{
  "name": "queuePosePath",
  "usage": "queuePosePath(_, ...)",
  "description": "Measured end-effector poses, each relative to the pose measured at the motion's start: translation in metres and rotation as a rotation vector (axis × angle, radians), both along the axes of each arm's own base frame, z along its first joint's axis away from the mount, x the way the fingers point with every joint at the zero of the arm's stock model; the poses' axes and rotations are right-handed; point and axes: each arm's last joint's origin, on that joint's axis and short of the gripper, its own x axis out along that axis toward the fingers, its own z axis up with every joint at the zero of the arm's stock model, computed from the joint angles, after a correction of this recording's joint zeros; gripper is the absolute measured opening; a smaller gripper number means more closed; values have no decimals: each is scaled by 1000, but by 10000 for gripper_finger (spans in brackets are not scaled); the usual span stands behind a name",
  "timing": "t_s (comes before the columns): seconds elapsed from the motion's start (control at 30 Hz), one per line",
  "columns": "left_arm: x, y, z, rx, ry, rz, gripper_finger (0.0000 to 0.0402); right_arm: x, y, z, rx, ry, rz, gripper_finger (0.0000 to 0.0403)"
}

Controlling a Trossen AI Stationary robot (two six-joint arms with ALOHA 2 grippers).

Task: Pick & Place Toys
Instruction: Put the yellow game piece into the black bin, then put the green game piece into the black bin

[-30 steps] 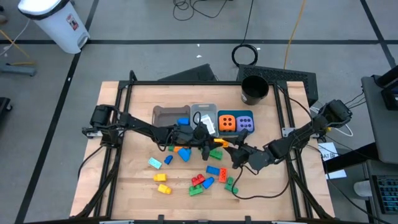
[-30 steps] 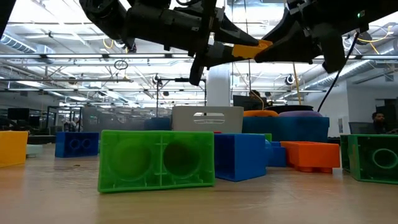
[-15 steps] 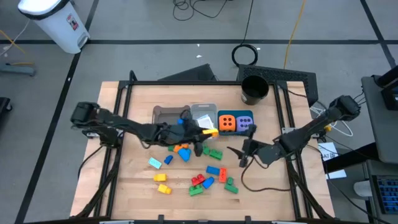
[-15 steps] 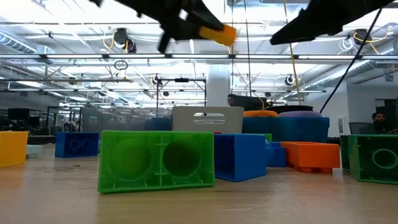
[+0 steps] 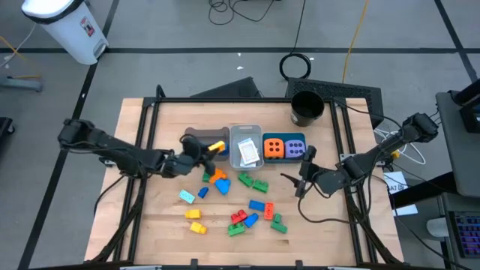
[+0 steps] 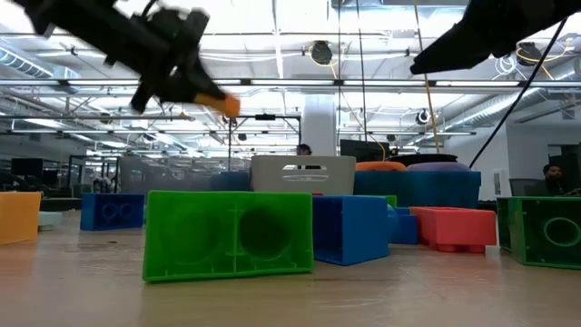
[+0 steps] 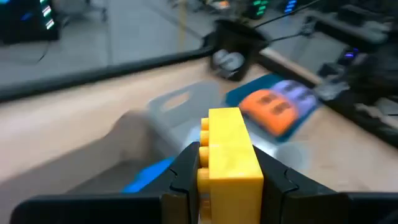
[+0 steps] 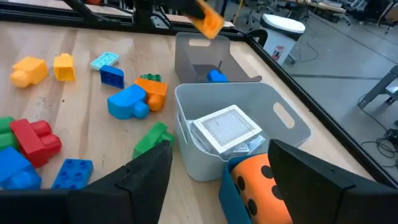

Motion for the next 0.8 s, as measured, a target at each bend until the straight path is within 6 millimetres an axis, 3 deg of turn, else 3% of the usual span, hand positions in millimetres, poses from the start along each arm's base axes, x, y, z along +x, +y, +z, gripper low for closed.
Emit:
queuePosePath(0.2,-24,19,-40,-81,38,112,96,2,1,4,-8,-35,10,255)
queuePosePath(0.33,-32,26,-54,-123,59,137,96,2,1,4,-19,-31,14,256)
queuePosePath(0.47,-34,27,-57,-131,60,139,102,2,1,4,-21,-30,15,255)
queuePosePath(0.8,-34,27,-57,-129,58,137,186,2,1,4,-21,-30,16,255)
